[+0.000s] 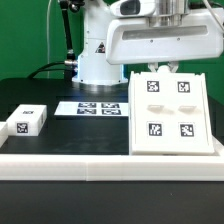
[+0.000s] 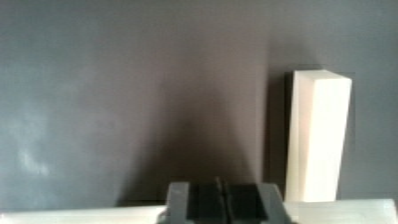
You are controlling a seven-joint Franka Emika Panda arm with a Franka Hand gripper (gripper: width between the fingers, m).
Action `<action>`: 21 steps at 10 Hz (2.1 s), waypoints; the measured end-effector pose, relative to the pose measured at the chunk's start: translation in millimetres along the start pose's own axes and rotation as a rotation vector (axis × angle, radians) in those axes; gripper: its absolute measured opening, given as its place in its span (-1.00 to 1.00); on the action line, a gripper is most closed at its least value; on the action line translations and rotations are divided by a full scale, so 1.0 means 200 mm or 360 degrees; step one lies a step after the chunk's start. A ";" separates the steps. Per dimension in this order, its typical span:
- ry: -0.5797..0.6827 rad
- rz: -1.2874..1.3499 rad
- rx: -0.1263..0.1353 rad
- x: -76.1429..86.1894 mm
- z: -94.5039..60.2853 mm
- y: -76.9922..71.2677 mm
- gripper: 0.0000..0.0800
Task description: Assemble cabinet
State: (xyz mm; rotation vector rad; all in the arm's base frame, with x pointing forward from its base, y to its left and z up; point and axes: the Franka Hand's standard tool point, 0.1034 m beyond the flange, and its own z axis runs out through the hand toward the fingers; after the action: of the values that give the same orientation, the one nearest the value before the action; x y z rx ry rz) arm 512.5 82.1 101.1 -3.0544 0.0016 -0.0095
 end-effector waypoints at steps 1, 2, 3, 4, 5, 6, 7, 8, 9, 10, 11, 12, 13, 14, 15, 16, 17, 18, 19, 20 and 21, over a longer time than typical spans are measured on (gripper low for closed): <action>0.0000 0.0000 0.0000 0.00 0.00 0.00 -0.99; 0.0000 0.0000 0.0000 0.00 0.00 0.00 -0.99; -0.0002 0.0000 0.0000 0.00 0.00 0.00 -0.99; -0.0003 -0.0003 0.0002 0.02 -0.02 0.00 -0.99; -0.0015 -0.0004 0.0006 0.05 -0.05 0.01 -0.99; -0.0040 0.0002 0.0009 0.06 -0.07 0.01 -0.99; -0.0071 0.0008 0.0013 0.08 -0.10 0.02 -0.99; -0.0106 0.0010 0.0017 0.10 -0.13 0.01 -0.99; -0.0101 0.0012 0.0018 0.12 -0.14 0.00 -0.99; -0.0102 0.0009 0.0018 0.12 -0.14 0.00 -0.99; -0.0102 0.0009 0.0018 0.12 -0.14 0.00 -0.99; -0.0098 0.0005 0.0016 0.12 -0.14 0.00 -0.99; -0.0085 -0.0003 0.0013 0.15 -0.15 0.00 -0.99; -0.0088 -0.0010 0.0017 0.17 -0.18 0.00 -0.99; -0.0101 -0.0011 0.0022 0.20 -0.20 0.00 -0.99; -0.0106 -0.0012 0.0025 0.23 -0.22 0.01 -0.99; -0.0107 -0.0010 0.0026 0.23 -0.21 0.01 -0.99; -0.0109 -0.0010 0.0026 0.23 -0.21 0.01 -0.99; -0.0109 -0.0010 0.0026 0.23 -0.21 0.01 -0.69; -0.0109 -0.0010 0.0026 0.23 -0.21 0.01 -0.32; -0.0109 -0.0010 0.0026 0.23 -0.21 0.01 -0.32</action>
Offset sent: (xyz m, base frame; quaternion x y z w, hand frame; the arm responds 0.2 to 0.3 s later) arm 0.0117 -0.0048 0.0135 -0.0168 -0.0033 -0.0168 0.9997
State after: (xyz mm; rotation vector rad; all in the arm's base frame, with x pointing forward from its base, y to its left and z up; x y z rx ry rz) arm 557.4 77.1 143.6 -3.0367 -0.0126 0.0942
